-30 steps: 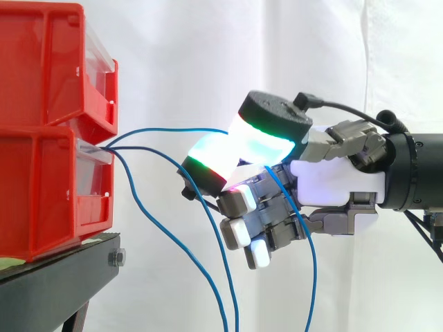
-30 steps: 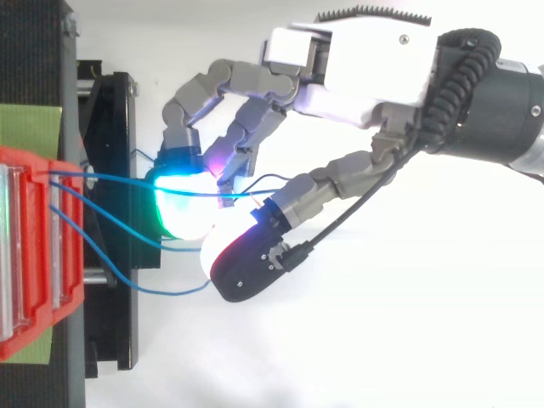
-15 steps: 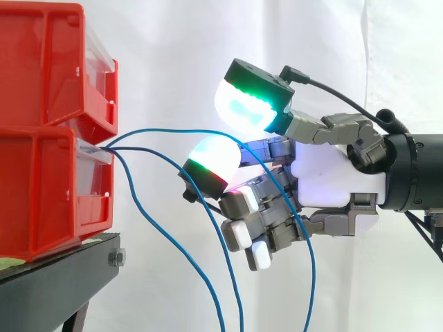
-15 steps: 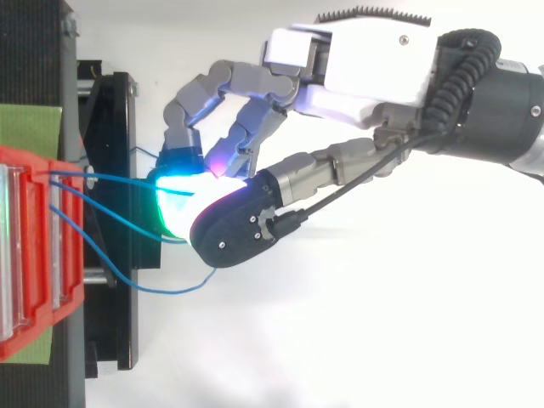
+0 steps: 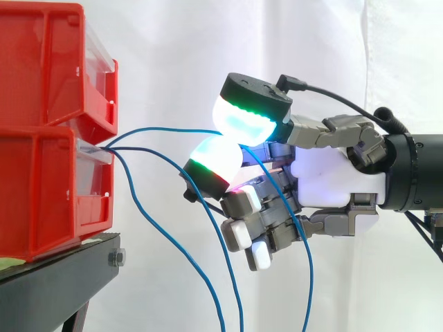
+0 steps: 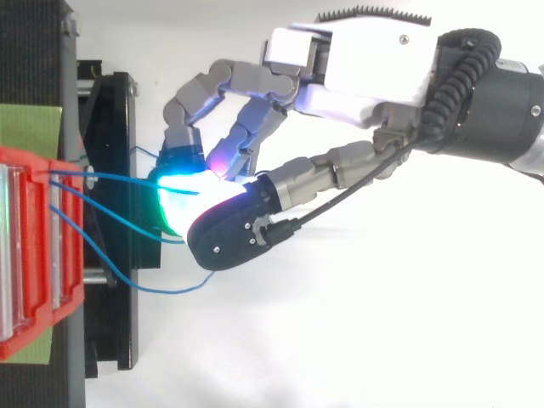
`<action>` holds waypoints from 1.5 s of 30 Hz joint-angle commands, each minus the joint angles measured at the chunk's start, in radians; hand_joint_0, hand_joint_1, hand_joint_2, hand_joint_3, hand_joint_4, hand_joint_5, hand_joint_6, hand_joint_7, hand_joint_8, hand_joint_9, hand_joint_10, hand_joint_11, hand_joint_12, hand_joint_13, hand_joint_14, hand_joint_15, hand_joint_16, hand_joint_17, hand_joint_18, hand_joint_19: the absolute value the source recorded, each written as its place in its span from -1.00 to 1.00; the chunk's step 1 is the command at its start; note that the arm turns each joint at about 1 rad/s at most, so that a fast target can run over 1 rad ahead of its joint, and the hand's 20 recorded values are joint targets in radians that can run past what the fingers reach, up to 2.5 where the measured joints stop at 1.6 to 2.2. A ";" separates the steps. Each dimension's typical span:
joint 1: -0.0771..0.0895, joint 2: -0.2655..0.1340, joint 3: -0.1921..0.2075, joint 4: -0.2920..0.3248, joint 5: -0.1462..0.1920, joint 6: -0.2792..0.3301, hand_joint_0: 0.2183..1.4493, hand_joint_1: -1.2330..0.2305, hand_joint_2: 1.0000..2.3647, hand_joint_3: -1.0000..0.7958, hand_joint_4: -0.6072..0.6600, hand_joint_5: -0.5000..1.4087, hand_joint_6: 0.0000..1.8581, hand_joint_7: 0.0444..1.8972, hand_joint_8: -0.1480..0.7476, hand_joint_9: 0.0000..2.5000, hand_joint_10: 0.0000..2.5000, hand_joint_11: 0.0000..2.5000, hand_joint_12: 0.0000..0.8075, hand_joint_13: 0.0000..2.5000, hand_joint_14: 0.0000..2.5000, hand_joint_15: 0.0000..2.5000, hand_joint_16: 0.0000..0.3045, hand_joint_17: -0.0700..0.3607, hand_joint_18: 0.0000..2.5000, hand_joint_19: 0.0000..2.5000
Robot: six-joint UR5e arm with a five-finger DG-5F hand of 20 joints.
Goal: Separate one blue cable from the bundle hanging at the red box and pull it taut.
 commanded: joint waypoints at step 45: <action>-0.009 0.000 -0.017 -0.031 0.096 0.037 -0.36 -0.13 -0.98 -0.19 0.19 -0.64 0.00 0.09 0.23 -0.15 -0.99 -0.18 0.04 -0.31 -0.99 -0.42 -0.63 -0.09 -0.27 -0.39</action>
